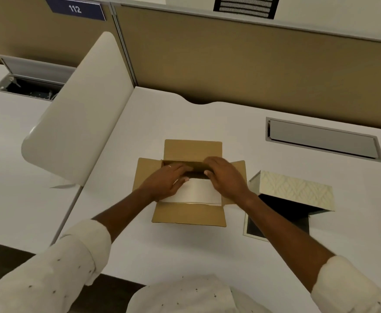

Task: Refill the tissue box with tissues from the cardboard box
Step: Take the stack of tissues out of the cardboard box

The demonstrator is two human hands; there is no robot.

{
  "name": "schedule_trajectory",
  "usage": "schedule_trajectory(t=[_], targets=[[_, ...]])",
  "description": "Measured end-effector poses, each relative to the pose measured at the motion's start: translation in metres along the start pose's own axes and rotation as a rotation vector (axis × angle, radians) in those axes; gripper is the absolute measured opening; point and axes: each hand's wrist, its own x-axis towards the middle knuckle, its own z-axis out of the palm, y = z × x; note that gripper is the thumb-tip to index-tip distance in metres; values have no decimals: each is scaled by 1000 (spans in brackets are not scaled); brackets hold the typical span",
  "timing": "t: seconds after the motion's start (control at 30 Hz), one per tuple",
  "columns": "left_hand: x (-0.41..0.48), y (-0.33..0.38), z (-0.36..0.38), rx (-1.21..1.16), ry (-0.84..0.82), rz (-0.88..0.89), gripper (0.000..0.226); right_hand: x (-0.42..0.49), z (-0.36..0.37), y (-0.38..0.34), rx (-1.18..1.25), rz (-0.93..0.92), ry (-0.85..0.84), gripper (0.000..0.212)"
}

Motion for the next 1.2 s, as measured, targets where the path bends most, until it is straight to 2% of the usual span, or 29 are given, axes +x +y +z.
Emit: schedule_trajectory(t=[0.07, 0.17, 0.23, 0.4, 0.53, 0.67, 0.83, 1.2], targets=[[-5, 6, 4, -38, -158, -82, 50, -8, 6, -5, -26, -1, -141, 42], [-9, 7, 6, 71, -320, -170, 58, -13, 12, -6, -183, -6, -358, 50], [-9, 9, 2, 94, -394, -157, 59, -15, 13, -5, -223, -15, -421, 48], [-10, 10, -6, 73, -535, -157, 67, -12, 4, 1, -148, 35, -490, 40], [10, 17, -7, -21, -693, -309, 78, 9, 3, -7, -137, 96, -652, 57], [35, 21, -8, 45, -864, -392, 92, 35, 12, -18, -48, 191, -822, 72], [48, 15, -5, -49, -999, -487, 90, 46, 22, -14, -119, 236, -992, 77], [59, 17, -7, -50, -1127, -499, 101, 56, 29, -10, -151, 296, -1172, 80]])
